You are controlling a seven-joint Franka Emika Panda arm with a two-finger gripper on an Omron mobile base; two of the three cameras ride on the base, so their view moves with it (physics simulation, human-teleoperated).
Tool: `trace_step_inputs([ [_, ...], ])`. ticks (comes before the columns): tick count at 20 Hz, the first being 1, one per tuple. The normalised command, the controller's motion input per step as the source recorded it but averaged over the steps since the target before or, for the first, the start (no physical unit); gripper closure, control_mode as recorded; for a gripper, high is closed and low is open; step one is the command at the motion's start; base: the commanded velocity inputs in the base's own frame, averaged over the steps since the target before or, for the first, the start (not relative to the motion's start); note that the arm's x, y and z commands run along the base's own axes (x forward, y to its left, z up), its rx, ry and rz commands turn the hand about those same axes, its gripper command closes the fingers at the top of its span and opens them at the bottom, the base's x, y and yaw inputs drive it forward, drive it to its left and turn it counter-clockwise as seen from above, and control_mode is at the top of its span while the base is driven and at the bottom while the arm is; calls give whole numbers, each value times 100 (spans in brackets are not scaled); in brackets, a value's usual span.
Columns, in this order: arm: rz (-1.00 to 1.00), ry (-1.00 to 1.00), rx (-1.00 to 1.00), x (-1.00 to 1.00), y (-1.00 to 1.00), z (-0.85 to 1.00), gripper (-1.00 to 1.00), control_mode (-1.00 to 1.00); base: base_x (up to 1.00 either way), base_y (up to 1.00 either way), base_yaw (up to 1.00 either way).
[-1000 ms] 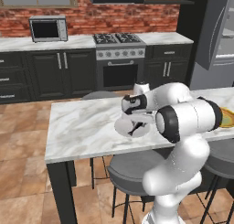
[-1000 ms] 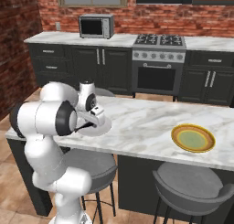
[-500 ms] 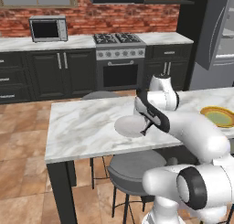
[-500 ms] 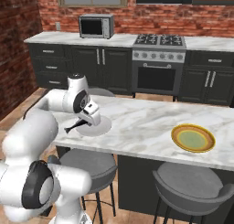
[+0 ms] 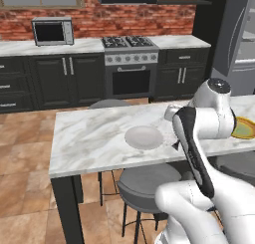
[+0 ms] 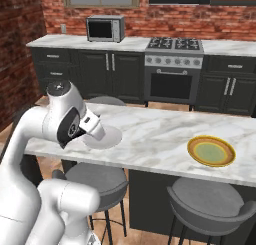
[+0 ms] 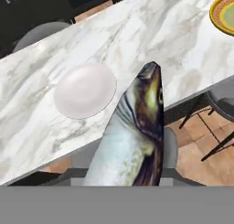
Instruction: Transport the fish and cucumber to the fridge. Place the fish on the rack containing meat and place the cucumber on the rack containing the vegetable, ensuring meats and vegetables are on different racks.
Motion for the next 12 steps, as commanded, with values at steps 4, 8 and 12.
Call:
trace_step_inputs([
  [4,0,-37,0,-94,-6,100,100,-100,0,0,0],
  [8,0,-22,1,-72,-1,100,100,-100,0,0,0],
  [12,0,-19,0,-68,-3,100,100,-100,0,0,0],
])
